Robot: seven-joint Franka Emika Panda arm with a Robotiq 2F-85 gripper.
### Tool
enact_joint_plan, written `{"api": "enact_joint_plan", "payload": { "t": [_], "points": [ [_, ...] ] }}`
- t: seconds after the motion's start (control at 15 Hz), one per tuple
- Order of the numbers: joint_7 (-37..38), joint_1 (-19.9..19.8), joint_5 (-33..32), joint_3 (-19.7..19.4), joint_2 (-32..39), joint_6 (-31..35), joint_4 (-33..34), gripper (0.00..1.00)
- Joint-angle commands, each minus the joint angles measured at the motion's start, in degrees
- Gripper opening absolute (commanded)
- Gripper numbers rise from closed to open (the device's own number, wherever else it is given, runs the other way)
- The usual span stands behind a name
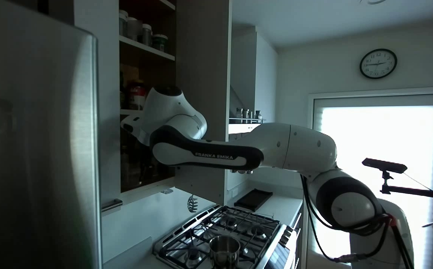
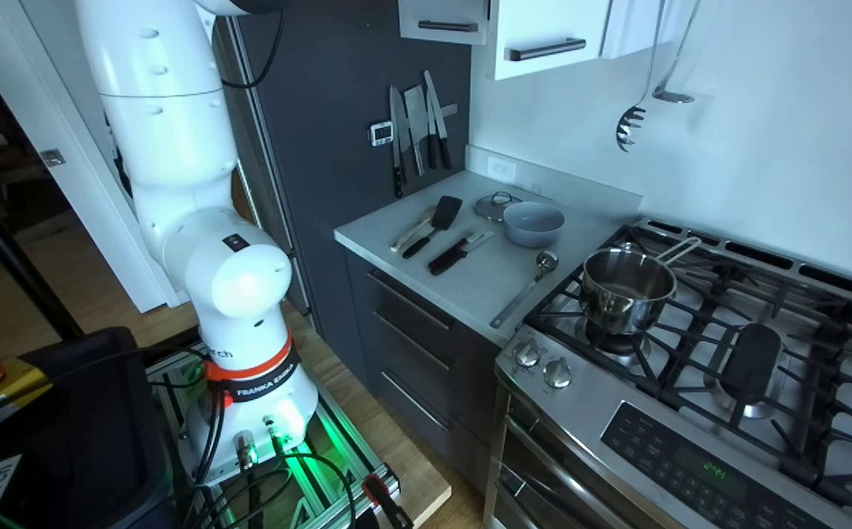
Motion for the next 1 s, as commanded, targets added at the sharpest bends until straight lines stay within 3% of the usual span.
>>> {"api": "enact_joint_plan", "payload": {
  "t": [0.0,0.93],
  "points": [
    [-0.01,-0.24,-0.2,-0.27,0.35,0.37,0.03,1.0],
    [-13.96,-6.17,11.18,-1.8,5.45,8.92,2.36,1.0]
  ]
}}
